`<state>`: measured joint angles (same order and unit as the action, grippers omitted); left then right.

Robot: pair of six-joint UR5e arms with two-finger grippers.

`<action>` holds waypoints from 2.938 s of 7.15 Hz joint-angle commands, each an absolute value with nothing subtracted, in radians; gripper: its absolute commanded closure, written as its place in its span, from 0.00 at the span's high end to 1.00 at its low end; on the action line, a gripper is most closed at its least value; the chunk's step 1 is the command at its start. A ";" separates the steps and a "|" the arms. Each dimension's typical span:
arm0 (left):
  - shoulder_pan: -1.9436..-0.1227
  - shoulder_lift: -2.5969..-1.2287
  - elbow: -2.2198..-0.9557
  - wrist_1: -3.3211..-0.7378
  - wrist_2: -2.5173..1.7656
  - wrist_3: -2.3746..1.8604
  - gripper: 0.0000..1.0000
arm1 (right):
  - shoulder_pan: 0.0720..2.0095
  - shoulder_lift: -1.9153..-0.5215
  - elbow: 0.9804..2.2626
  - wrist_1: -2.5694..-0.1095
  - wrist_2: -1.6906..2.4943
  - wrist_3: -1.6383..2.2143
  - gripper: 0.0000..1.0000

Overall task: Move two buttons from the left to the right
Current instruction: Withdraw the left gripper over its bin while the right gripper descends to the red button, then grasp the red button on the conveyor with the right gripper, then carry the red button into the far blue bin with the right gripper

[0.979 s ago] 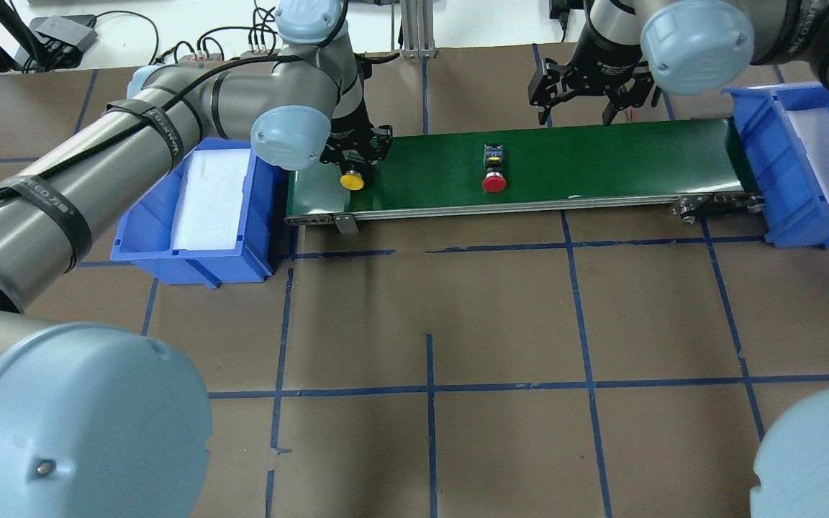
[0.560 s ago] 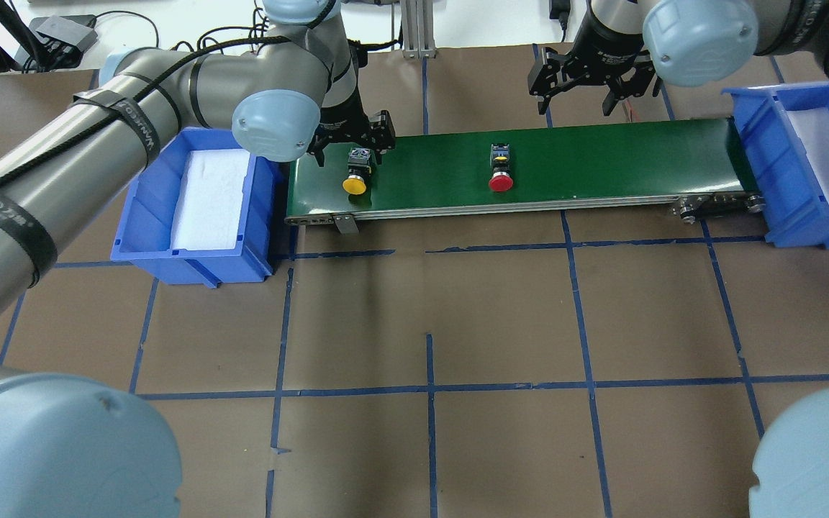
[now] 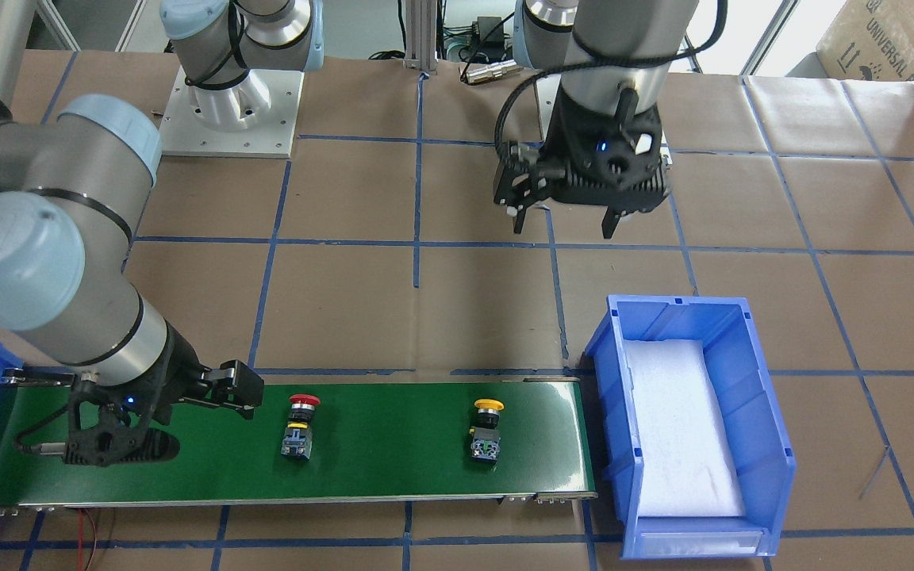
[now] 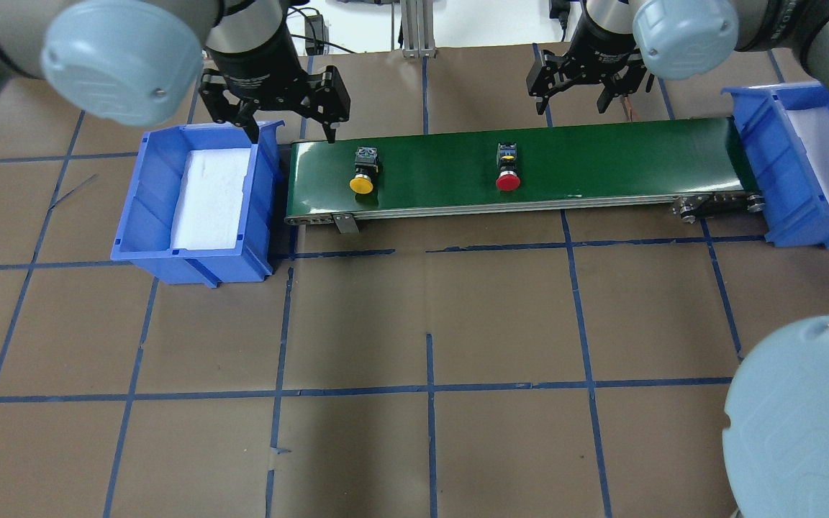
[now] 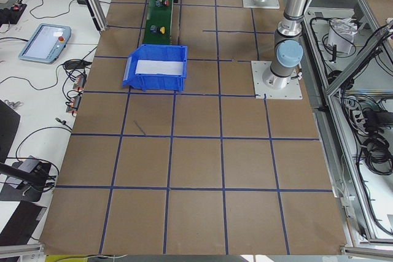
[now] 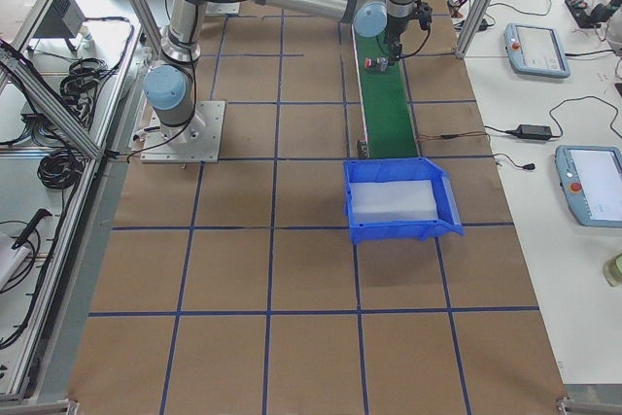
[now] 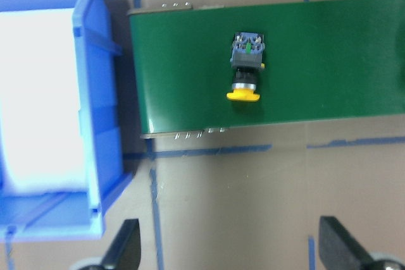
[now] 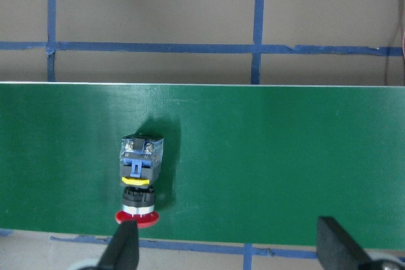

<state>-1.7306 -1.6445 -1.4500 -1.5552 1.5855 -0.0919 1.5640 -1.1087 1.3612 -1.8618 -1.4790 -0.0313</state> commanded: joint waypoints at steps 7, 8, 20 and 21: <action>-1.638 -1.502 -1.614 -1.572 1.577 0.034 1.00 | 1.594 -0.979 1.367 -1.968 -1.474 0.087 1.00; -1.640 -1.497 -1.620 -1.568 1.581 0.031 1.00 | 1.594 -0.967 1.368 -1.965 -1.480 0.086 1.00; -1.637 -1.485 -1.637 -1.536 1.571 0.034 1.00 | 1.424 -0.996 1.108 -1.730 -1.739 -0.250 0.08; -1.637 -1.486 -1.637 -1.536 1.569 0.032 1.00 | 1.328 -0.996 1.100 -1.742 -1.726 -0.367 0.08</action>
<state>-1.6362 -1.4866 -1.6360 -1.5355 1.5702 0.0334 1.4326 -0.9959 1.1212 -1.7363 -1.7283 -0.2259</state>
